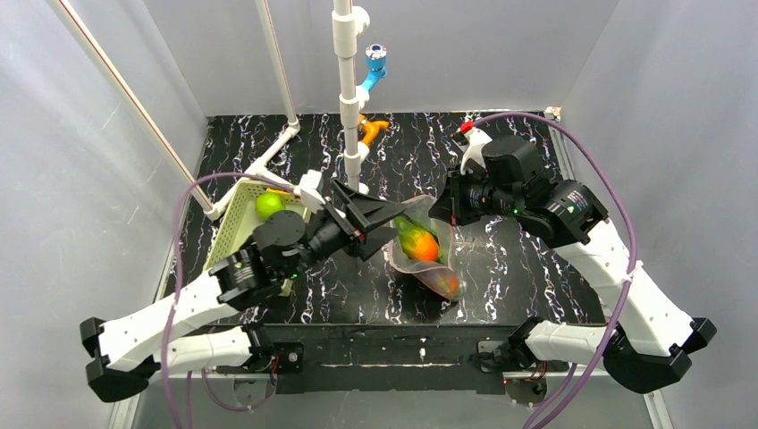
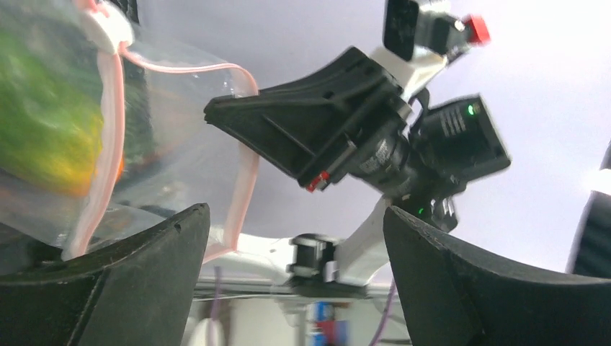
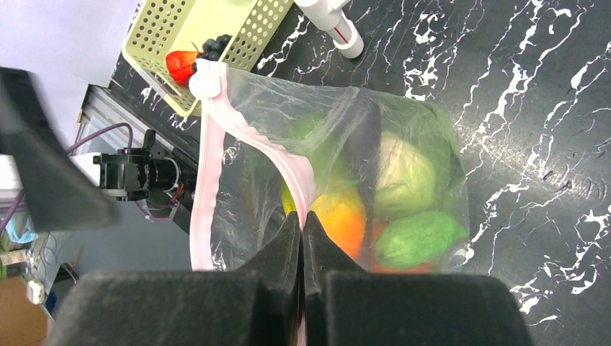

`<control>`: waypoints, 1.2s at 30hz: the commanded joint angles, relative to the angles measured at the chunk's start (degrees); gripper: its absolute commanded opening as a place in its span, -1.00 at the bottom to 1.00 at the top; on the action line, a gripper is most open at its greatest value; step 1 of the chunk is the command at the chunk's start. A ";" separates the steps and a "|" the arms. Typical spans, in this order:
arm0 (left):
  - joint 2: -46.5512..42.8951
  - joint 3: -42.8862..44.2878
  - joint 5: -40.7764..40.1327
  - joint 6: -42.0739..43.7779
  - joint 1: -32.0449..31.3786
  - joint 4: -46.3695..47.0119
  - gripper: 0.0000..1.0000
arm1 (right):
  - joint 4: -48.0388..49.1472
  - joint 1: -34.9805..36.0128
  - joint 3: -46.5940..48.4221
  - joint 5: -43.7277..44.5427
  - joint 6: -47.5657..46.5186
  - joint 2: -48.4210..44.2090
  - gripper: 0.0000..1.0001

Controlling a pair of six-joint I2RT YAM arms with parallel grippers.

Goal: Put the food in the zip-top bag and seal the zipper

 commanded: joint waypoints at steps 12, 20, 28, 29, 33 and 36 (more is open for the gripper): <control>-2.35 21.25 -36.37 20.90 -0.29 -77.73 0.85 | 5.03 -0.05 -0.32 0.52 -1.01 -3.77 -0.97; 2.11 12.57 -31.24 35.58 14.46 -68.91 0.96 | 4.38 -0.03 -0.36 -0.40 -0.94 -3.82 -0.97; 8.15 2.30 -18.67 46.59 50.34 -55.57 0.96 | 3.24 -0.05 0.17 -0.45 -0.64 -4.87 -0.97; 9.30 1.15 -15.77 46.03 53.73 -54.57 0.96 | 3.25 -0.05 0.16 -0.64 -0.57 -4.92 -0.97; 11.16 -4.79 -6.88 39.45 64.95 -51.02 0.96 | 3.30 -0.05 0.17 -0.56 -0.52 -5.27 -0.97; 11.82 -7.71 -4.95 34.68 68.95 -50.24 0.97 | 3.30 -0.08 0.13 -0.28 -0.61 -5.39 -0.97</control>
